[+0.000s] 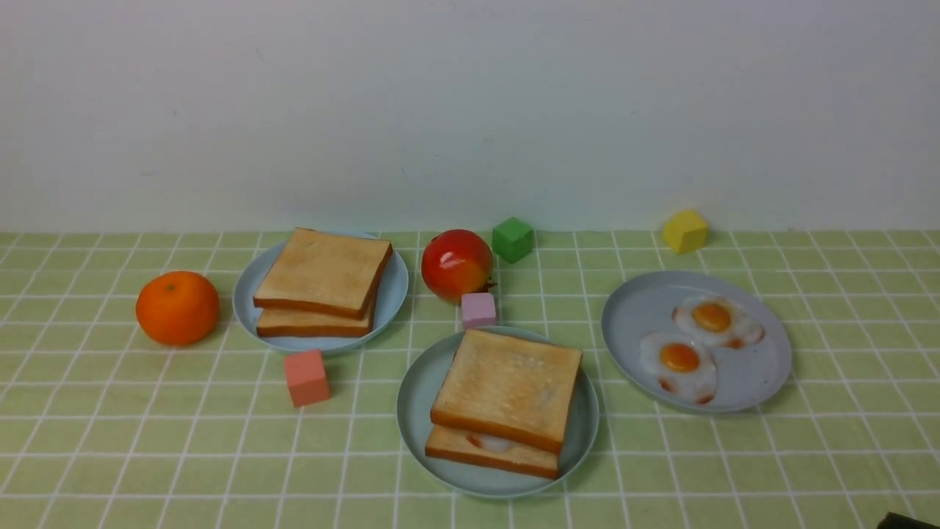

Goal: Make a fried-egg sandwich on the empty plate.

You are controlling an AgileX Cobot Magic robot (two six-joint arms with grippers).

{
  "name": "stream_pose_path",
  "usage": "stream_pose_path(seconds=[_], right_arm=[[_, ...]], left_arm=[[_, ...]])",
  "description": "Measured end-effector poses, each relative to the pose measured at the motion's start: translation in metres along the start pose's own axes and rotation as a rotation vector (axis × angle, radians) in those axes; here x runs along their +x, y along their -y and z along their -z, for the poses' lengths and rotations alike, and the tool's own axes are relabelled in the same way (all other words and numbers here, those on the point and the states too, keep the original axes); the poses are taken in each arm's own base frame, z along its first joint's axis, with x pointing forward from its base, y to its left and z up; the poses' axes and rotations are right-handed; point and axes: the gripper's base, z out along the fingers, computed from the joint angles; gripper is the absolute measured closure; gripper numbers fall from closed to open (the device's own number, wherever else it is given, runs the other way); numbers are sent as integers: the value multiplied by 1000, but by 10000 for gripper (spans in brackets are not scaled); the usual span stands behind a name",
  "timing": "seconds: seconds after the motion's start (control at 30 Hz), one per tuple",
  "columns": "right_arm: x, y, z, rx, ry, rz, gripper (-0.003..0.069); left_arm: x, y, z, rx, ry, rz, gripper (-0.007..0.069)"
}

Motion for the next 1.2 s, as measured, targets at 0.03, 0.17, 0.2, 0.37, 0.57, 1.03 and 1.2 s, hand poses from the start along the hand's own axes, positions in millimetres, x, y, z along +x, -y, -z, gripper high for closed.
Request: stream_pose_path(seconds=[0.03, 0.17, 0.2, 0.37, 0.57, 1.03, 1.2], right_arm=[[0, 0, 0, 0, 0, -1, 645], [0, 0, 0, 1, -5, -1, 645], [1, 0, 0, 2, -5, -1, 644], [1, 0, 0, 2, -8, -3, 638], [1, 0, 0, 3, -9, -3, 631], [1, 2, 1, 21, -5, -6, 613], [1, 10, 11, 157, 43, -11, 607]], left_arm=[[0, 0, 0, 2, 5, 1, 638], [0, 0, 0, 3, 6, 2, 637], [0, 0, 0, 4, 9, 2, 637], [0, 0, 0, 4, 10, 2, 636], [0, 0, 0, 4, 10, 2, 634], [0, 0, 0, 5, 11, 2, 634], [0, 0, 0, 5, 11, 2, 633]])
